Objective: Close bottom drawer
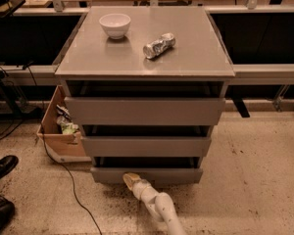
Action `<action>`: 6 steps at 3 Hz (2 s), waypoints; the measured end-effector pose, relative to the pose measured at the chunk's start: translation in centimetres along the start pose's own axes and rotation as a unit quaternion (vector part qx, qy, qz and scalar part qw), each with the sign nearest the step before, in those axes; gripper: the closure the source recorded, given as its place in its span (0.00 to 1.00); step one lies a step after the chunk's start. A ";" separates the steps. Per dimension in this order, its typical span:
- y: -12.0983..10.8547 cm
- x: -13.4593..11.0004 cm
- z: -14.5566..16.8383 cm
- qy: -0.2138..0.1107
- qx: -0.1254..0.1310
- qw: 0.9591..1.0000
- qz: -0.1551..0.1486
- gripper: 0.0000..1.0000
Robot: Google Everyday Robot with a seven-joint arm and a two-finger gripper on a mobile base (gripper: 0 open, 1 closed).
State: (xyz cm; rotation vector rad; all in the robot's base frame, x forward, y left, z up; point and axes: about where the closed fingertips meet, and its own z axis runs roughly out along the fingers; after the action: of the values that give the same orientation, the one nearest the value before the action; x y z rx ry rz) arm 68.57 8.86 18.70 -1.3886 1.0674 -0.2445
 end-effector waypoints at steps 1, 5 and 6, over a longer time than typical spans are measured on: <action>-0.5 0.1 1.3 -0.004 0.024 1.000 -0.003 1.00; -3.3 0.5 1.8 -0.001 0.035 0.999 -0.039 1.00; -2.0 0.7 -0.6 0.001 0.000 0.999 -0.040 1.00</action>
Offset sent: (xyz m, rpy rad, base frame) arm 0.0479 0.0270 0.0063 0.0534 -0.1195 -0.0057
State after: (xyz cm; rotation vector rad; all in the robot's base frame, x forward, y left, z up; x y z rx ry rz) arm 69.40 7.45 20.19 -1.4332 1.0150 -0.3036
